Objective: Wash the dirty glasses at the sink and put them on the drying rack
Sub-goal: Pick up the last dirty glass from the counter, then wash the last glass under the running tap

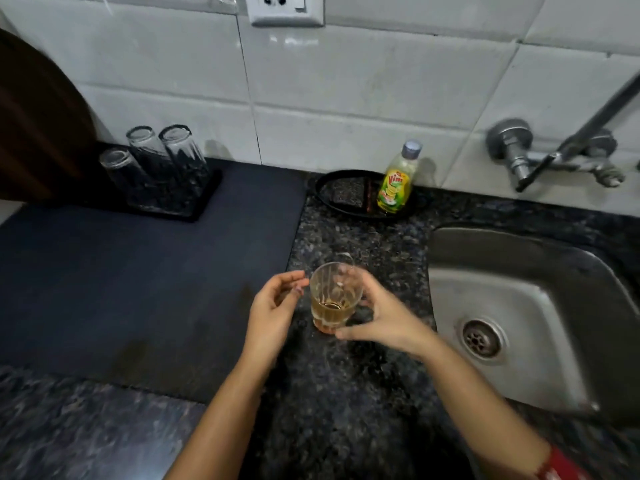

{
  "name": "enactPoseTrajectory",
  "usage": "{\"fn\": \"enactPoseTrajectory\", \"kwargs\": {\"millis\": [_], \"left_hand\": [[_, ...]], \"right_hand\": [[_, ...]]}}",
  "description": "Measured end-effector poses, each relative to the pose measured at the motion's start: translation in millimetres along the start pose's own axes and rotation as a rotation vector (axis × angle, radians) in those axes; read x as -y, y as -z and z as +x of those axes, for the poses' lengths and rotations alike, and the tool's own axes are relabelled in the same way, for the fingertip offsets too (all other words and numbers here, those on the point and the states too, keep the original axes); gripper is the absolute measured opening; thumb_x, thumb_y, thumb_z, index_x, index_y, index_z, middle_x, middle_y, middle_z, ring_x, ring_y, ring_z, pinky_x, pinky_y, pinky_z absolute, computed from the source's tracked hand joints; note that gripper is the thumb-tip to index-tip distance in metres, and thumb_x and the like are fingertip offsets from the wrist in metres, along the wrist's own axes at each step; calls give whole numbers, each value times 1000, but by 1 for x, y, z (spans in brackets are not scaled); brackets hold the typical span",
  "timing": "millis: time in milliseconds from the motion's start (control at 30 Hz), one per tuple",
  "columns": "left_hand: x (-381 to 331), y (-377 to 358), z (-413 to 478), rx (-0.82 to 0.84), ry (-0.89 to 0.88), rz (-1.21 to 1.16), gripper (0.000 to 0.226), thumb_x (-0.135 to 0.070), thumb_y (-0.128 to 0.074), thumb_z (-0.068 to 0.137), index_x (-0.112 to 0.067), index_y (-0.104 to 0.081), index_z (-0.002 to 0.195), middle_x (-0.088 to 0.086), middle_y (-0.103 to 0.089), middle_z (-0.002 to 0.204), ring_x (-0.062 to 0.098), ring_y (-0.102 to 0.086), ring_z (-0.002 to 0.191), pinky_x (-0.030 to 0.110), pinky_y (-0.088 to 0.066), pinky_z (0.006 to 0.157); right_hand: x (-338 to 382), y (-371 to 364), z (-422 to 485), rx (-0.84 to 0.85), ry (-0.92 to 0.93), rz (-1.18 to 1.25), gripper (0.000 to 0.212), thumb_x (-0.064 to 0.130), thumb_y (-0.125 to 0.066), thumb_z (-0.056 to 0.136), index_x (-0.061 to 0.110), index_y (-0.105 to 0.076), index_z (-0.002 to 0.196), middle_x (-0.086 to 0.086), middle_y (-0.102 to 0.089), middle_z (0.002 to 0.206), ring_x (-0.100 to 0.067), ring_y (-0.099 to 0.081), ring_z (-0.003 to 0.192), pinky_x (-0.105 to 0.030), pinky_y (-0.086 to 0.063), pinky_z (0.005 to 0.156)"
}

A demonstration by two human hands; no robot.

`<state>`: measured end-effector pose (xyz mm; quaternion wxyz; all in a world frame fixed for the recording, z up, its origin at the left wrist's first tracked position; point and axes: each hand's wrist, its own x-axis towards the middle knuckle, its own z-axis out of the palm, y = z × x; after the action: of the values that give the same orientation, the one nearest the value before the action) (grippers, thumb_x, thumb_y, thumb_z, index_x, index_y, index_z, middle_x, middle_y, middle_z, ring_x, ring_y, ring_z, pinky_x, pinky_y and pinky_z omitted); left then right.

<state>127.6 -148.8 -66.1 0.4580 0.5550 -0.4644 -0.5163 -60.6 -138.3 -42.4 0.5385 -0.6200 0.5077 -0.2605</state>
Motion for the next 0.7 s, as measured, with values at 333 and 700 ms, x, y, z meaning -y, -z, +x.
{"fn": "enactPoseTrajectory", "kwargs": {"millis": [333,700], "left_hand": [[-10,-25,1,-36,-41,62,18,-8,-54,95,-17,-64,108,-1,-70,106,11,-65,103,28,-49,92],[-27,-194,-37,112,-31,19,20,-5,-51,96,-19,-63,104,0,-69,106,14,-64,104,27,-49,93]], "right_hand": [[-22,-20,1,-507,63,292,59,2,-87,58,25,-56,103,-1,-68,104,-9,-66,96,-21,-53,83],[-81,141,-109,-692,-63,384,54,7,-89,54,18,-60,98,-10,-72,95,-26,-68,91,-45,-55,85]]}}
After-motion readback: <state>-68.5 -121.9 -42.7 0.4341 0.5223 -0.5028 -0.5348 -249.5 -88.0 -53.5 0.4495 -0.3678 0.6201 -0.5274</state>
